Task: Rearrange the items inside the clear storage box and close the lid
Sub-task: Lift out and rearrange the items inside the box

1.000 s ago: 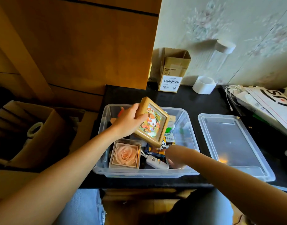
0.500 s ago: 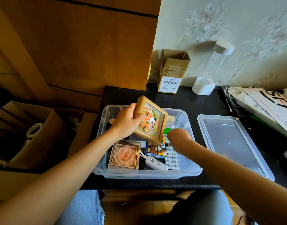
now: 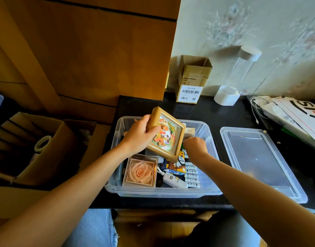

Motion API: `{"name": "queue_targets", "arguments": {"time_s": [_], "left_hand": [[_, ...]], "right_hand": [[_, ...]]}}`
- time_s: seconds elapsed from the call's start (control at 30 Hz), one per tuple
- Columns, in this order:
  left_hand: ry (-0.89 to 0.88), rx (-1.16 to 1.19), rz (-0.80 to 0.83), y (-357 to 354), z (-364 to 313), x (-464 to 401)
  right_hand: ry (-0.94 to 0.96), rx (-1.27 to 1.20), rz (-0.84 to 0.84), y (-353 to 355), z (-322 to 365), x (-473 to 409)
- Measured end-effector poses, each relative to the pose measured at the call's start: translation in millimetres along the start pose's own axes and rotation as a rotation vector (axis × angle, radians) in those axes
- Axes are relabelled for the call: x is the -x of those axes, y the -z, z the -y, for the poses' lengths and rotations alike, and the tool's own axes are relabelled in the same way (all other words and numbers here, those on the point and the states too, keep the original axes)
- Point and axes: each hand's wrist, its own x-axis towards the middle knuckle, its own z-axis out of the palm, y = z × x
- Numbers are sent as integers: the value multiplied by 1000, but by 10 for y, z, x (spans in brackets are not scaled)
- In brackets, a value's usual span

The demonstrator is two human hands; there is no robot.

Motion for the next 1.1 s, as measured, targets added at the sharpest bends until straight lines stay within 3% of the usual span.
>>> {"name": "queue_targets", "arguments": {"time_s": [0.17, 0.3, 0.37, 0.53, 0.9, 1.1], "left_hand": [[3, 3, 20, 9, 7, 11], [0, -38, 66, -17, 4, 39], [1, -29, 96, -22, 14, 61], [29, -38, 187, -12, -10, 111], [72, -221, 489, -190, -41, 265], [-1, -248, 463, -186, -93, 260]], "right_hand": [[-80, -306, -83, 139, -72, -26], [-124, -826, -41, 307, -147, 31], [-142, -952, -59, 351, -182, 106], [-55, -875, -104, 386, -206, 191], [132, -796, 188, 236, -57, 337], [180, -721, 244, 235, 26, 406]]}}
